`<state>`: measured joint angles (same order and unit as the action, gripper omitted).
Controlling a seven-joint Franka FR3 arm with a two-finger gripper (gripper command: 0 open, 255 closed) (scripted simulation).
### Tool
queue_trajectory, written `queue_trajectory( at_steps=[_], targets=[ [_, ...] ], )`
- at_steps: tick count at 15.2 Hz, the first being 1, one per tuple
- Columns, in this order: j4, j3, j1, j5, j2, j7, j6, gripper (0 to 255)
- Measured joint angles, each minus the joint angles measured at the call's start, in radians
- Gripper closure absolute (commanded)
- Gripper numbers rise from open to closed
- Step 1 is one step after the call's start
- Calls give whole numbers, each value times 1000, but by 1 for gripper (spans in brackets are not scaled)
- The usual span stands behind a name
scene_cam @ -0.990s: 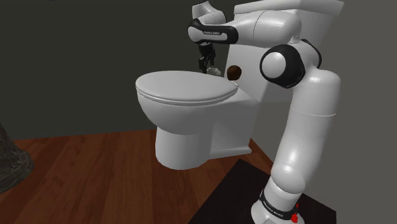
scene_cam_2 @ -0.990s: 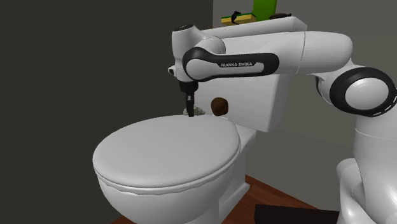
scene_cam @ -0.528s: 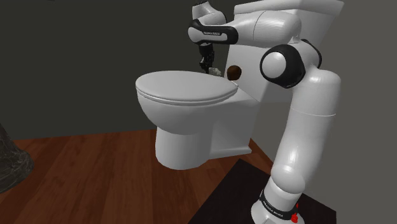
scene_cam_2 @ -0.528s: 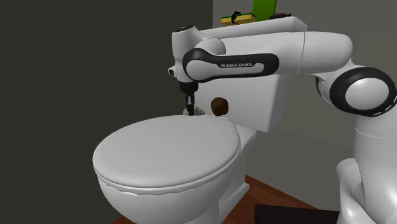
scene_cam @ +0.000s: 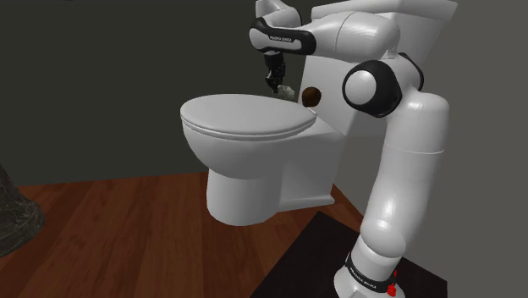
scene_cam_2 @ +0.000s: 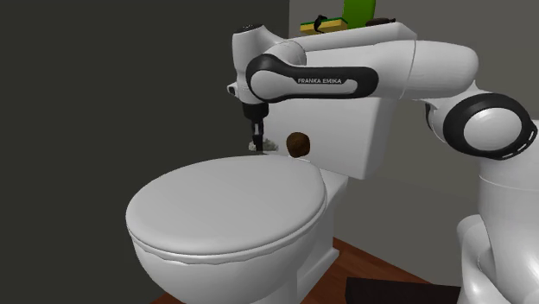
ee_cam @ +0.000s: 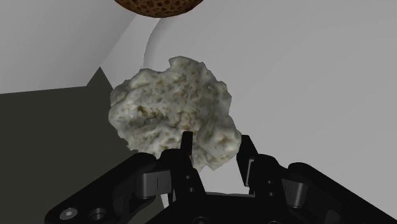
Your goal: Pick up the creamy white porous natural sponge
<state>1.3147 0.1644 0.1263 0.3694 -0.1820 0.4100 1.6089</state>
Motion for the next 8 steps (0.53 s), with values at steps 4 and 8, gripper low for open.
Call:
queue_trajectory(
  at_steps=[4,8],
  targets=[
    [-90,2,2,-5,-25,26,-60,255],
    [-196,3,4,-10,-63,50,-124,255]
  ],
)
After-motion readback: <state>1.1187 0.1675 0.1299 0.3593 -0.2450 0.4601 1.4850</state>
